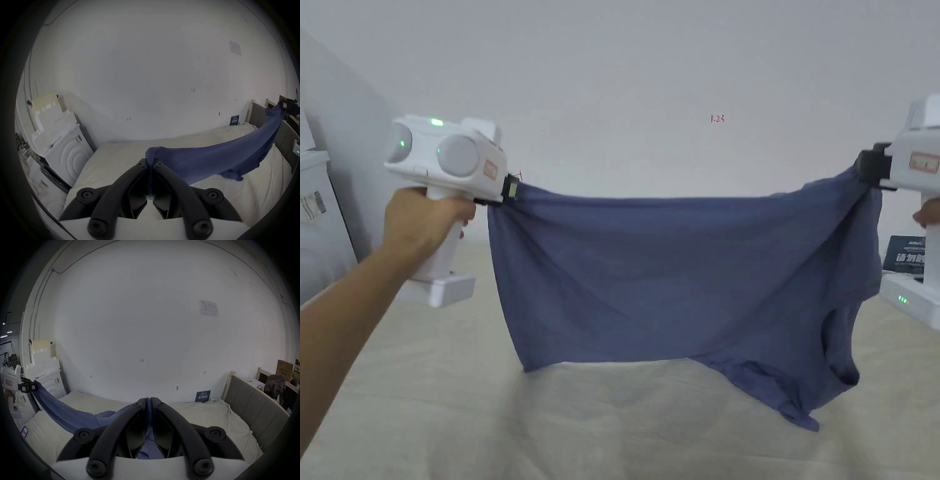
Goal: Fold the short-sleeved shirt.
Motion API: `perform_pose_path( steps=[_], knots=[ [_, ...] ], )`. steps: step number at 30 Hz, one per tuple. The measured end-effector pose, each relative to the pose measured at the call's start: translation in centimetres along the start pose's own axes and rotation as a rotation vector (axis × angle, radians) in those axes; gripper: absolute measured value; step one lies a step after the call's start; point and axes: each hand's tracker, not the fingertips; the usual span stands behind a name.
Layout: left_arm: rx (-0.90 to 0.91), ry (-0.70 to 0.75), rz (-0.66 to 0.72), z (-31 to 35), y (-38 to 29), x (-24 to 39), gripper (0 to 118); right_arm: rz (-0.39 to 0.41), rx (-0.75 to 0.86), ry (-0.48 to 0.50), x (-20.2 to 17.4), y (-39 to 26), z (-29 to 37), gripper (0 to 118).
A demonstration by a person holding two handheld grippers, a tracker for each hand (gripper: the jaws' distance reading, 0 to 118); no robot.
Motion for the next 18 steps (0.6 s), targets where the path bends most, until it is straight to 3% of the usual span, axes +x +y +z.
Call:
perform_pose_path(
  steps=[7, 18],
  knots=[
    [-0.1, -0.051, 0.044, -1.2, -10.0, 1.1, 2, -0.05, -0.093, 0.023, -2.2, -8.6, 5.9, 5],
    [-0.2, -0.125, 0.072, 4.4, -24.8, 4.0, 2, -0.051, -0.213, 0.055, -2.3, -20.3, 16.9, 5]
  ],
)
